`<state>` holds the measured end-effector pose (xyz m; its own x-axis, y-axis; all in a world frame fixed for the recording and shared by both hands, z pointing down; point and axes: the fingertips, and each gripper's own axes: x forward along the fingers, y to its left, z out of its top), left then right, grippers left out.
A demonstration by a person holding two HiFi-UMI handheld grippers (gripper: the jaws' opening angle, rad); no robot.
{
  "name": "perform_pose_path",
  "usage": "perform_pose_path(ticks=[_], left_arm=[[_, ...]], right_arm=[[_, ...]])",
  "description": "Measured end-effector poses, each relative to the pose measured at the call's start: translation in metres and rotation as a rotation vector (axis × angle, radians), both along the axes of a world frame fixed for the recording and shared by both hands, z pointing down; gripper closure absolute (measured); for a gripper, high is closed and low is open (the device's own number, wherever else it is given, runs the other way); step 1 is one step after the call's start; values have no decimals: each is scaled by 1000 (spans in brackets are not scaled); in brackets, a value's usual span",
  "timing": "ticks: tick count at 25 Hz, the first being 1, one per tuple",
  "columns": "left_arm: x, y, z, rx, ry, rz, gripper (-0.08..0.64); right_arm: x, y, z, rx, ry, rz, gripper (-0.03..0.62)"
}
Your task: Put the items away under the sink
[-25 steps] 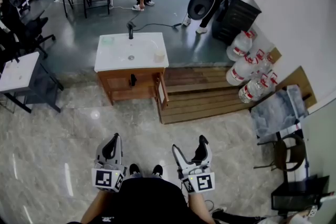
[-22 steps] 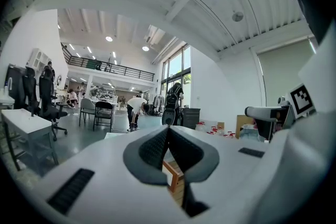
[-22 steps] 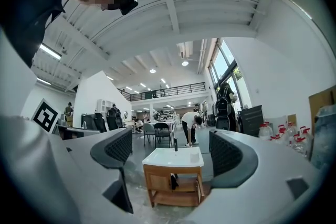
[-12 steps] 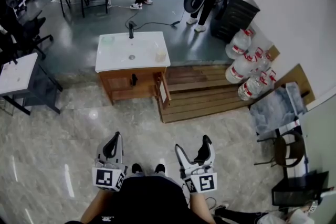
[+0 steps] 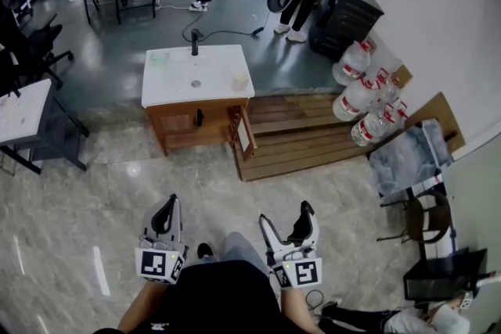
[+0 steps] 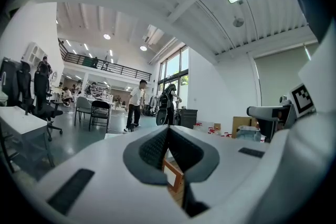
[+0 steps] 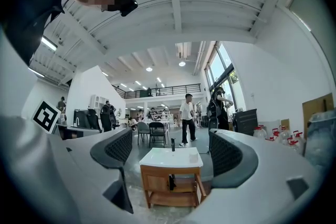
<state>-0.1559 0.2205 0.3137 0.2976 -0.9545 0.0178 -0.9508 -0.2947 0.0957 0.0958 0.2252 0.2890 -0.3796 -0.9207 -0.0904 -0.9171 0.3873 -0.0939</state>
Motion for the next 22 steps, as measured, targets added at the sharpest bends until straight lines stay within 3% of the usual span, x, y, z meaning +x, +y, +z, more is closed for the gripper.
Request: perform_pose_path(ticks=[11,22], left_arm=[[-12,-30,14,-41,22,-25,554],[23,-123,18,-55,-10,-22,554]], right_arm=[[-4,-37,9,-11,3,9,143],[19,-136,21,-20,-20,-23,143]])
